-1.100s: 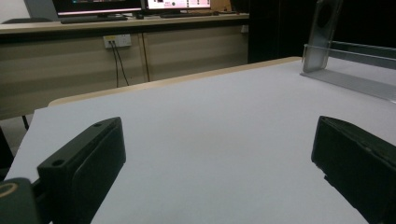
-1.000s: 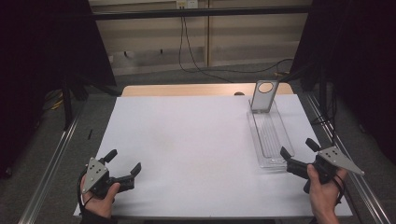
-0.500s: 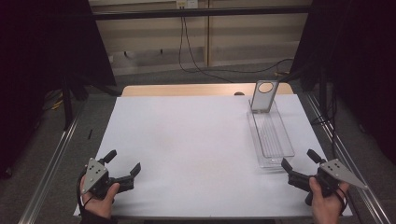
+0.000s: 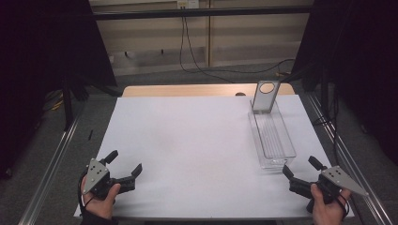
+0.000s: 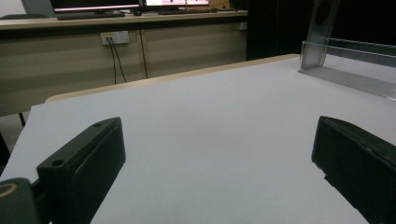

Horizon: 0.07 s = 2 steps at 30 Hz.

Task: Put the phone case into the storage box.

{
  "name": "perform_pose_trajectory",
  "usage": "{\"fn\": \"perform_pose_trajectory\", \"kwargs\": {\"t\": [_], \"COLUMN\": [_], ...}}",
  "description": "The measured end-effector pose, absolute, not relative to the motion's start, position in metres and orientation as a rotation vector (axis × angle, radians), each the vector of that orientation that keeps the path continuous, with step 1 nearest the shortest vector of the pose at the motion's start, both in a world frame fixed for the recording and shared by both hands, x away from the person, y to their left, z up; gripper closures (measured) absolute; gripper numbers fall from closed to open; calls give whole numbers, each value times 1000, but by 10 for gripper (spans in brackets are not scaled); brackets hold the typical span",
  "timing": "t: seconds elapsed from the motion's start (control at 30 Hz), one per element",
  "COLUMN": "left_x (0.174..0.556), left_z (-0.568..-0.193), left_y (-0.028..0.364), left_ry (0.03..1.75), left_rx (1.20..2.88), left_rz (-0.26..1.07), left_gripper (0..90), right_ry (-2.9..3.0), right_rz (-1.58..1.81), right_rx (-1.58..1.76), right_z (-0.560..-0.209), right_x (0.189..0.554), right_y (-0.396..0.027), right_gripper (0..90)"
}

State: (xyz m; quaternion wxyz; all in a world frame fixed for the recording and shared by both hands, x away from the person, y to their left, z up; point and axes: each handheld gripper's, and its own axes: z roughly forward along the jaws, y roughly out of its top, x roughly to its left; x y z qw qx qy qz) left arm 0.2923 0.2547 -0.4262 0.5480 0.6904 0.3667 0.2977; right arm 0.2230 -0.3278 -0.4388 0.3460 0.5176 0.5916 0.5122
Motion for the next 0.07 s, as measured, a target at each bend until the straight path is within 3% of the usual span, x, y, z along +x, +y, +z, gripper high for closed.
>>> {"fn": "perform_pose_trajectory", "kwargs": {"t": [0.07], "left_x": [293], "left_z": [-427], "left_y": [254], "left_ry": [872], "left_rx": [1637], "left_rz": [701], "left_gripper": [25], "right_ry": [1533], "right_rz": [1335], "right_rx": [1340], "right_z": [-438], "right_x": [223], "right_y": [-329], "right_gripper": [3]}}
